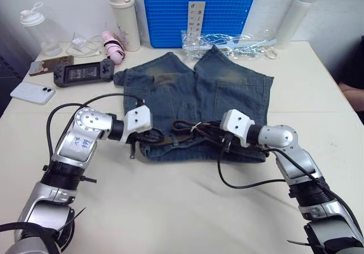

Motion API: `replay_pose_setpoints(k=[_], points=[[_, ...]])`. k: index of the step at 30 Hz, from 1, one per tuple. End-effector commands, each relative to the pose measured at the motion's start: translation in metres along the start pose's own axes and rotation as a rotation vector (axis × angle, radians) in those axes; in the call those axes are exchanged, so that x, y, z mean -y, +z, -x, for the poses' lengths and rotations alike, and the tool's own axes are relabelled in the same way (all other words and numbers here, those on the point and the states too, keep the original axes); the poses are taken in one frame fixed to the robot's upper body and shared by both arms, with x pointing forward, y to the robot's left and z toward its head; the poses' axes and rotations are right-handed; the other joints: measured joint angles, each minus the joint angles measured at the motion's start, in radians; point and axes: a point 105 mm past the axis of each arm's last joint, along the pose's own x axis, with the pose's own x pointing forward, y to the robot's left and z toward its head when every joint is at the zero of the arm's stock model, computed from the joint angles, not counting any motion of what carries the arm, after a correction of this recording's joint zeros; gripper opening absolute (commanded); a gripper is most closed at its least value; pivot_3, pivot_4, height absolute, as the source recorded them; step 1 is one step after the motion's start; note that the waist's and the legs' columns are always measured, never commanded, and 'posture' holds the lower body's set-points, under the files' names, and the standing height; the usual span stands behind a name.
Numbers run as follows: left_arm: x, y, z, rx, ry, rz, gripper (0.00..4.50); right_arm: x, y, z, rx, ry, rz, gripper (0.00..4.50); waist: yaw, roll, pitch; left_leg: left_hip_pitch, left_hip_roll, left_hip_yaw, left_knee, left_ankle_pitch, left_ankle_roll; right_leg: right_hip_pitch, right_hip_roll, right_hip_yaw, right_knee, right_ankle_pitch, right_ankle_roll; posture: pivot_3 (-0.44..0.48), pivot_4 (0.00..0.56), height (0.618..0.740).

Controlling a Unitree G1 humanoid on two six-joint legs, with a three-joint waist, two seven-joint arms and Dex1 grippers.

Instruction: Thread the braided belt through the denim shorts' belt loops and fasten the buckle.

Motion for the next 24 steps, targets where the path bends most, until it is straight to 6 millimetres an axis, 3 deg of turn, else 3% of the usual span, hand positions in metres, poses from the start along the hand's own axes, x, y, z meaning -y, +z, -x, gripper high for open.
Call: replay_pose_setpoints(k=[1,5,10,14,18,24], points=[[0.013,-0.023,0.005,-0.141,-0.059,-0.054,0.04,0.003,0.010,0.008,0.019,-0.008,0.066,0.00,-0.002,0.000,0.000,0.000,0.000,0.000,0.000,0.000,0.000,0.000,0.000,0.000,0.000,0.000,0.000,0.000,0.150,0.689],[0.021,-0.067,0.018,-0.347,-0.090,-0.115,0.04,0.000,0.006,0.026,-0.023,0.017,0.288,0.00,-0.005,0.001,-0.001,0.001,0.000,0.001,0.000,0.000,0.000,0.000,0.000,0.001,0.000,0.000,0.000,0.000,0.150,0.689],[0.022,-0.069,0.016,-0.289,-0.066,-0.058,0.04,0.004,-0.014,0.065,-0.109,0.021,0.657,0.00,-0.009,0.005,-0.005,0.008,0.000,0.008,-0.004,0.000,0.000,0.001,0.000,0.007,0.002,0.000,0.000,0.000,0.150,0.689],[0.020,-0.066,0.014,-0.234,-0.039,-0.013,0.04,0.012,-0.027,0.094,-0.150,-0.018,0.743,0.00,-0.009,0.005,-0.005,0.015,0.001,0.015,-0.006,0.000,0.000,0.002,0.000,0.014,0.004,-0.001,-0.001,0.000,0.150,0.689],[0.022,-0.067,0.013,-0.219,-0.033,0.008,0.04,0.010,-0.059,0.123,-0.248,-0.004,0.770,0.00,-0.005,0.005,-0.005,0.017,0.002,0.019,-0.007,0.000,0.000,0.003,0.000,0.017,0.004,-0.001,-0.001,0.000,0.150,0.689],[0.025,-0.071,0.016,-0.234,-0.058,0.005,0.04,0.008,-0.061,0.107,-0.197,-0.021,0.783,0.00,-0.001,0.005,-0.005,0.018,0.003,0.022,-0.006,-0.001,0.001,0.002,0.000,0.021,0.004,-0.001,-0.001,0.000,0.150,0.689]])
